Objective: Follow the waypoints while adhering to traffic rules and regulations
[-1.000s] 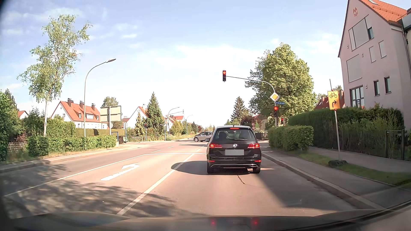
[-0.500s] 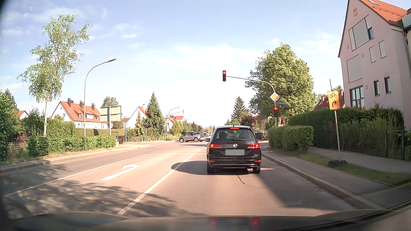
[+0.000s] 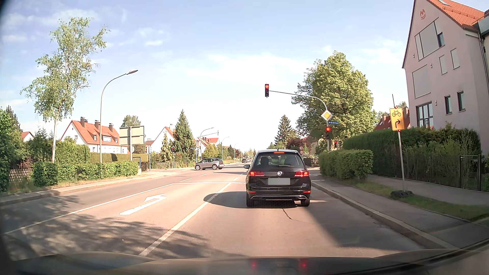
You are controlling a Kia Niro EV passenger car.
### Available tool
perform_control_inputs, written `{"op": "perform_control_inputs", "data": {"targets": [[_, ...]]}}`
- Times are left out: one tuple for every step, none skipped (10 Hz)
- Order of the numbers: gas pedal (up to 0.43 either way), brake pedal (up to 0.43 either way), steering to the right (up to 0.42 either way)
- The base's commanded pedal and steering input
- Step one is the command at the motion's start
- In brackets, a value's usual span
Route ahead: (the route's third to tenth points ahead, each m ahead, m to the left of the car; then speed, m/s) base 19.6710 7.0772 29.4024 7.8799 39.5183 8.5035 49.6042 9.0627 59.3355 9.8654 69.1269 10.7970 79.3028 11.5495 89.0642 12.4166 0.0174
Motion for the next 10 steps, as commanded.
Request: {"op": "perform_control_inputs", "data": {"targets": [[0.0, 0.22, -0.014], [0.0, 0.22, -0.014], [0.0, 0.22, -0.014], [0.0, 0.22, -0.014], [0.0, 0.22, -0.014], [0.0, 0.22, -0.014], [0.0, 0.22, -0.014], [0.0, 0.22, -0.014], [0.0, 0.22, -0.013], [0.0, 0.22, -0.013]]}}
